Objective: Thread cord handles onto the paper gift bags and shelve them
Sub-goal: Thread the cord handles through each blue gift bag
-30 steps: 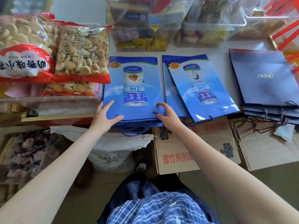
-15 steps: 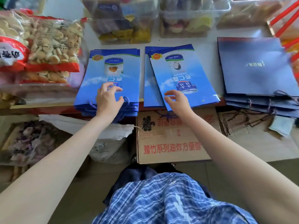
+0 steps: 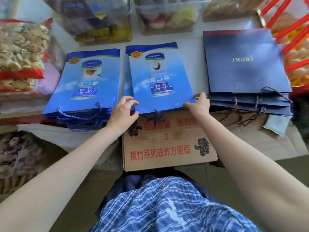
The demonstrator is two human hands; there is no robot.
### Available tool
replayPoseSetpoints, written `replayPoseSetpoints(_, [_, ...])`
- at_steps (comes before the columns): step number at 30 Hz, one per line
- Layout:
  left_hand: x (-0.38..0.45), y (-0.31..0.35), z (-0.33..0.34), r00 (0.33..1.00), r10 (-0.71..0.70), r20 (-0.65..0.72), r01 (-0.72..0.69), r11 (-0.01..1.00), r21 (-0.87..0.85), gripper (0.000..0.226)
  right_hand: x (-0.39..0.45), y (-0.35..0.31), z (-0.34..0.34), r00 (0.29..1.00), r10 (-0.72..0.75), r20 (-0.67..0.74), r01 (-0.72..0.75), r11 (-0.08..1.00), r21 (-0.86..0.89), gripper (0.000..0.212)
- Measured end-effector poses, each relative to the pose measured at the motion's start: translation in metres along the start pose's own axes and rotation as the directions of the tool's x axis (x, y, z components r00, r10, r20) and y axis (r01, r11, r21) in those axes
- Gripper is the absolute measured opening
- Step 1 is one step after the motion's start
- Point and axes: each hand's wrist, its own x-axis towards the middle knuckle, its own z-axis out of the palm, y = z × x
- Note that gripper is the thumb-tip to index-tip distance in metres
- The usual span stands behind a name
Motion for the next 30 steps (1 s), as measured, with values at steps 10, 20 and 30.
replayPoseSetpoints(10, [0.040,0.017,-0.013,0.898,0.391,0.203,-0.414,0.907,0.082,0.042,-0.036,-0.041,-0.031,0.980,-0.011,0.196,-0.149,0.613,0.776,0.006])
replayPoseSetpoints(20, [0.055,0.034,-0.057,0.802,0.559,0.210,-0.544,0.829,-0.130,0.005,-0.105,-0.047,0.018,0.929,-0.153,0.338,-0.090,0.791,0.605,0.019])
replayPoseSetpoints(30, [0.053,0.047,-0.034,0.725,0.607,0.325,-0.594,0.790,-0.151,0.009,-0.116,-0.017,-0.007,0.998,0.012,0.063,-0.005,0.994,-0.113,0.009])
